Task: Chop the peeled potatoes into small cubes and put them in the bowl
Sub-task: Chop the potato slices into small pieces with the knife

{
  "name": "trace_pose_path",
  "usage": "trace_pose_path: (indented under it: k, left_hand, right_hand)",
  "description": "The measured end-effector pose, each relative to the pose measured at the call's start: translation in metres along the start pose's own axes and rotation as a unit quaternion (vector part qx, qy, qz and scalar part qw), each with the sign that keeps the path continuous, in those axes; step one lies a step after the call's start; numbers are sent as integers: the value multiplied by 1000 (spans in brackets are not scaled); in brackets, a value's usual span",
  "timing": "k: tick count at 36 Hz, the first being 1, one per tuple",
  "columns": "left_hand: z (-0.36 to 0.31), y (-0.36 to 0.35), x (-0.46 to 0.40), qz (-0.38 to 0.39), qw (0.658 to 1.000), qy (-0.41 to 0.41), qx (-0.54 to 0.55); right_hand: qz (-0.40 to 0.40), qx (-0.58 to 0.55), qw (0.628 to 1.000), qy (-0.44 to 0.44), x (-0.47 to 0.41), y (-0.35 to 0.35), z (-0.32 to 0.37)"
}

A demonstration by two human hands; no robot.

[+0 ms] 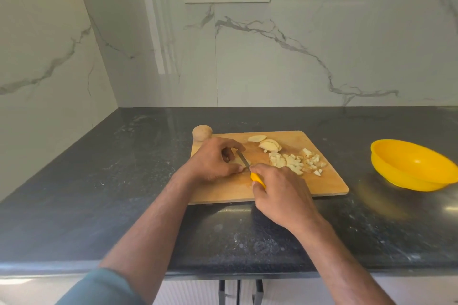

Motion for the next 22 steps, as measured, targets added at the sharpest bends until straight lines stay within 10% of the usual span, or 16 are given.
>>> trace_pose_path:
  k: [22]
  left_hand:
    - [2,-14,-4,32,999,-7,-17]
  right_hand:
    - [37,9,999,-5,24,6,-3]
Point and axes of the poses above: each hand's wrist, its own x-axis away from the middle knuckle, its own y-axis out of the back of the hand, z = x × y, the point moved 9 cm from there along -x, towards the middle knuckle, and after that the axes turned 11 degrees about -x, right-handed, at the moved point
